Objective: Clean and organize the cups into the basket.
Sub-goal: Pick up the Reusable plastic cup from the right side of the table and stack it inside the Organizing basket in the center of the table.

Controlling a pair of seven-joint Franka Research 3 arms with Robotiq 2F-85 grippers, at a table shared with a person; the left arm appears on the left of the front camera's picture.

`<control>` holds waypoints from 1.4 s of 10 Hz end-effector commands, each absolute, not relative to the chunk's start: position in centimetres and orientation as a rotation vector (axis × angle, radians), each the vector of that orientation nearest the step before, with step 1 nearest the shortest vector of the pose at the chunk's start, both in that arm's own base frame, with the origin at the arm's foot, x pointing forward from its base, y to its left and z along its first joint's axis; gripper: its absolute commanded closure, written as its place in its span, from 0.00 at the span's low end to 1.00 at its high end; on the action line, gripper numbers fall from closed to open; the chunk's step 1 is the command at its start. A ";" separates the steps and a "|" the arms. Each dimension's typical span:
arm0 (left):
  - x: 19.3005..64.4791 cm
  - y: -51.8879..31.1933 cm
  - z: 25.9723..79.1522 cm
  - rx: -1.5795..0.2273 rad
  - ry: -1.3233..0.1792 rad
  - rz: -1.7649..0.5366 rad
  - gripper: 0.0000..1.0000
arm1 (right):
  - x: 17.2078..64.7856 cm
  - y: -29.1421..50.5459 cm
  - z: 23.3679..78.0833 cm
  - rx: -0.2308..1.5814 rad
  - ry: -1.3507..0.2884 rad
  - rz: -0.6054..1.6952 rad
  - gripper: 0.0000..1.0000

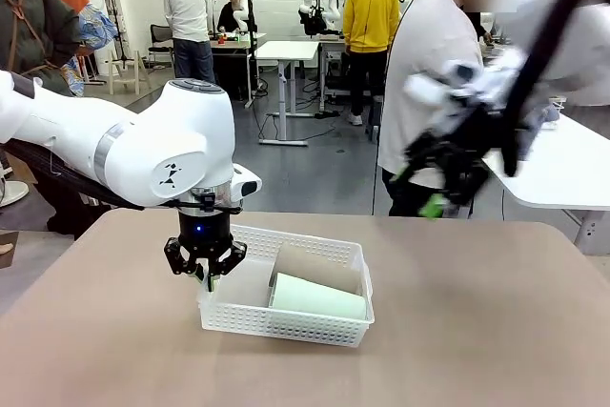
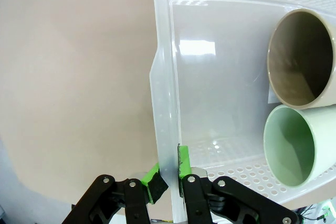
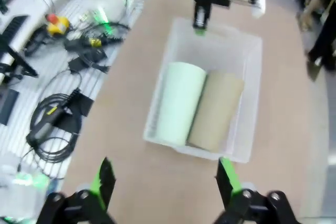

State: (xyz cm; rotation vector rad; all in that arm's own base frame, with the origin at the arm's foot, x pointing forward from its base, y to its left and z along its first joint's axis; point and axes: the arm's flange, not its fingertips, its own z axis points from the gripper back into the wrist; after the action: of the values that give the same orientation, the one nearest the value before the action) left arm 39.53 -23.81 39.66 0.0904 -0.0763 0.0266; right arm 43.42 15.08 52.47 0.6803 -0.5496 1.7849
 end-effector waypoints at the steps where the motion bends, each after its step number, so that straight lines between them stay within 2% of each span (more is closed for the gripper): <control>1: 39.5 -24.1 39.8 0.092 -0.084 0.048 1.00 | 42.1 6.3 50.3 0.853 -0.680 1.738 0.00; 4: 39.5 -24.1 39.8 0.092 -0.084 0.048 1.00 | 42.5 -5.0 46.3 0.955 -0.887 1.545 0.00; 7: 39.5 -24.1 39.8 0.092 -0.084 0.048 1.00 | 42.6 -12.0 40.3 1.003 -0.984 1.429 0.00; 10: 39.5 -24.1 39.8 0.092 -0.084 0.048 1.00 | 42.4 -14.1 35.9 1.049 -1.003 1.338 0.00; 14: 39.5 -24.1 39.8 0.092 -0.084 0.048 1.00 | 41.7 -14.1 35.6 1.026 -0.968 1.351 0.00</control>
State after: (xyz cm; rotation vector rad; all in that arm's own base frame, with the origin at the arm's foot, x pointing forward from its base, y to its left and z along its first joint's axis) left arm 39.51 -23.85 39.64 0.0905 -0.0759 0.0261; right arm 41.82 -14.09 35.10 1.0326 -0.9739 1.3360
